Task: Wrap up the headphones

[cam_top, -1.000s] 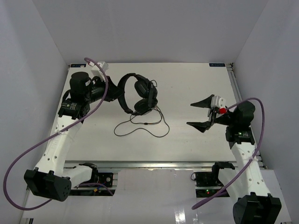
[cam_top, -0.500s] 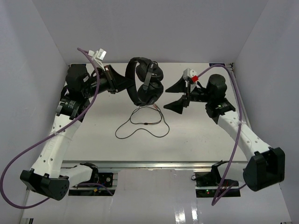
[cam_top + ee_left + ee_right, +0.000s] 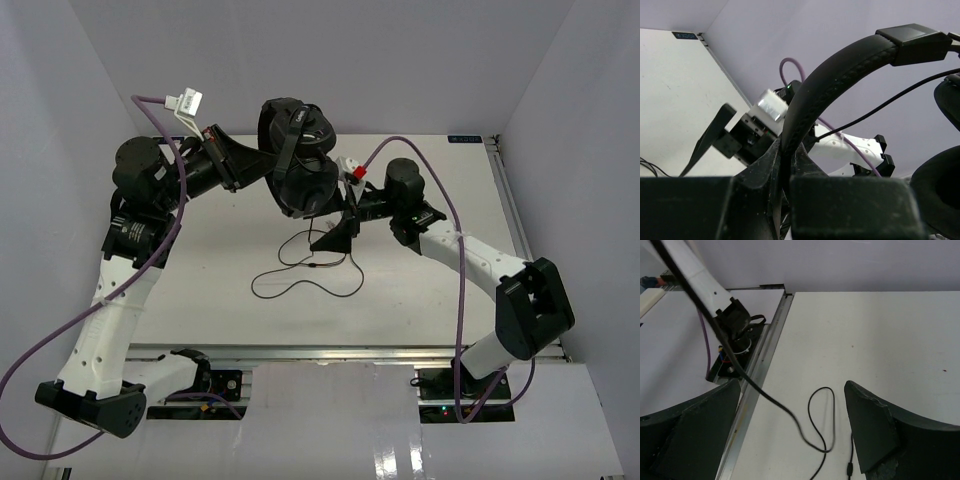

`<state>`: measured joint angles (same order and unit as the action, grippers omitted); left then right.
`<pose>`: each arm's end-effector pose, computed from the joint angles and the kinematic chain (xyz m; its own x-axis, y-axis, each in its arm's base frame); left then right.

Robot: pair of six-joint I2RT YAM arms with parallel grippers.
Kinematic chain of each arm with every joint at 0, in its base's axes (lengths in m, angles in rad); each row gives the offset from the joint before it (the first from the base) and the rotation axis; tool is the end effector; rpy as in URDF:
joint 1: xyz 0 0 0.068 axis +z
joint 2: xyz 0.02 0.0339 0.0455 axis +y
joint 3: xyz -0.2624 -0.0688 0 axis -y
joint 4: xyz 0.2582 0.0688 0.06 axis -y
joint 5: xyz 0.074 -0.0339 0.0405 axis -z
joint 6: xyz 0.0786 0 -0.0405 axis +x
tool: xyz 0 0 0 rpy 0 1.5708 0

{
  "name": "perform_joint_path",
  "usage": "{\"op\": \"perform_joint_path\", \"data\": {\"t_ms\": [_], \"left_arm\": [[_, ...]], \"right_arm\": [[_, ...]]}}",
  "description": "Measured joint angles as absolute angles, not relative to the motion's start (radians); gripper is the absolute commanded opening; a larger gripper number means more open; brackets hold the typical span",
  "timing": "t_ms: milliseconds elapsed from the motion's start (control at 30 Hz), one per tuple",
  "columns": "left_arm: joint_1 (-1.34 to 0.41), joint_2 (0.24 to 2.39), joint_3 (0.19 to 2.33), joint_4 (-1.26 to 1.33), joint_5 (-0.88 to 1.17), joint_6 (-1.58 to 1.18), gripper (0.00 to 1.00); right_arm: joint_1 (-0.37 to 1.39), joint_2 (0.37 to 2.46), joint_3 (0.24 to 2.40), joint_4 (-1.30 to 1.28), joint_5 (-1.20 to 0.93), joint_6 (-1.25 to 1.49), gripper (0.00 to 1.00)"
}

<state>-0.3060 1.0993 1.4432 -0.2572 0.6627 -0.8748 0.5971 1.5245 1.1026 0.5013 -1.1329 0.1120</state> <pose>0.2325 -0.1242 0.5026 -0.5778 -0.4519 -0.6796 0.5904 0.3436 -0.7304 0.2701 0.2697 0.3331 -0.0449 0.0268 -0.9986 -0.9862 -0.1609 0.0400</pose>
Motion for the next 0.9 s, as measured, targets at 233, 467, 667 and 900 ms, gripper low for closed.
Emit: {"op": "perform_joint_path", "data": {"t_ms": [233,467,667,900], "left_arm": [[-0.308,1.073,1.45,-0.255,0.654,-0.896,0.0],[-0.308,1.057,1.448,-0.256,0.64,-0.897,0.0],[-0.308,1.052,1.447,-0.257,0.636,-0.9,0.0],[-0.308,1.046,1.446,-0.258,0.633,-0.911,0.0]], "right_arm": [[0.665,1.484,1.105,0.268,-0.727,-0.123,0.9],[0.595,1.408,1.059,0.203,-0.721,-0.258,0.9],[0.661,1.398,1.007,0.147,-0.964,-0.439,0.9],[0.762,1.482,1.07,0.027,-0.996,-0.576,0.95]]}}
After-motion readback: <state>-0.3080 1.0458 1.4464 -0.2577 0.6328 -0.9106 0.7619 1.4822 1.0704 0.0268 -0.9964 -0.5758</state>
